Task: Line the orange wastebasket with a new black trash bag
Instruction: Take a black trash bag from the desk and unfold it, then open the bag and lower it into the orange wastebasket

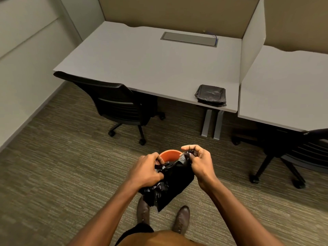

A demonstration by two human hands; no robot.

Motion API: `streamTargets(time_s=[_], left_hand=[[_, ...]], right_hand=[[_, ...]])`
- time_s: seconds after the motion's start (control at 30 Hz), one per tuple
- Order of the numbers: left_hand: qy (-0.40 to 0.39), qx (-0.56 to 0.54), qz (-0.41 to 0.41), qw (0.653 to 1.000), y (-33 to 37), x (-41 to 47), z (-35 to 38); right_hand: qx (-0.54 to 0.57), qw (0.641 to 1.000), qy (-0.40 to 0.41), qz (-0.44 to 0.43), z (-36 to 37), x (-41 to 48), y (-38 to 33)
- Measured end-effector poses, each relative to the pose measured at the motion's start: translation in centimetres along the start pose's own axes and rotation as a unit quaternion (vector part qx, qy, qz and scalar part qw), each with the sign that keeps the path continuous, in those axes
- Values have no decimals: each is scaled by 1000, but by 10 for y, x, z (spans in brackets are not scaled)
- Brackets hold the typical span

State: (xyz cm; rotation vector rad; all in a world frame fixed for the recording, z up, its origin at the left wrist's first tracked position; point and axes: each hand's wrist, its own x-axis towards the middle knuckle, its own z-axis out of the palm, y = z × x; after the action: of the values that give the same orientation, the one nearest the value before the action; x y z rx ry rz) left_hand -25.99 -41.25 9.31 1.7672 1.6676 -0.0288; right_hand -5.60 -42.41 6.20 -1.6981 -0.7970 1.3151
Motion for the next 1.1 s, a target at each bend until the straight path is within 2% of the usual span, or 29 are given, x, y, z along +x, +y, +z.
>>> streamTargets(time_s=[0.07,0.13,0.3,0.37,0.47,0.53,0.63,0.77,0.83,0.9,0.97,1.1], left_hand=[[-23,25,-13,999,-1,4,1],[-3,20,-16,1000,-1,7,6],[41,-93,-21,995,-3,16,14],[42,-146,-26,988,-8,21,12],[60,-273,-19,960,-11,21,10],[113,-324,-13,939,-10,18,9],[140,-411,-36,900,-5,17,10],[157,-496,-85,850,2,15,14],[146,-527,-78,833,5,13,14],[126,-555,-72,819,5,12,12],[95,-550,-55,828,-1,12,11],[-21,-464,-50,884,-22,14,10]], right_hand=[[-22,999,-15,-23,6,-1,-5],[-34,998,-42,-42,12,-3,-9],[-50,994,-22,-100,20,-2,-8],[-121,984,21,-129,22,-2,-4],[-266,934,148,-189,23,-5,5],[-276,909,227,-215,27,-12,5],[-243,900,265,-248,37,-26,6],[-238,914,257,-203,49,-39,9],[-272,918,234,-171,50,-36,14],[-249,937,217,-114,48,-32,18],[-187,955,225,-50,42,-27,21],[-76,966,247,8,27,-16,25]])
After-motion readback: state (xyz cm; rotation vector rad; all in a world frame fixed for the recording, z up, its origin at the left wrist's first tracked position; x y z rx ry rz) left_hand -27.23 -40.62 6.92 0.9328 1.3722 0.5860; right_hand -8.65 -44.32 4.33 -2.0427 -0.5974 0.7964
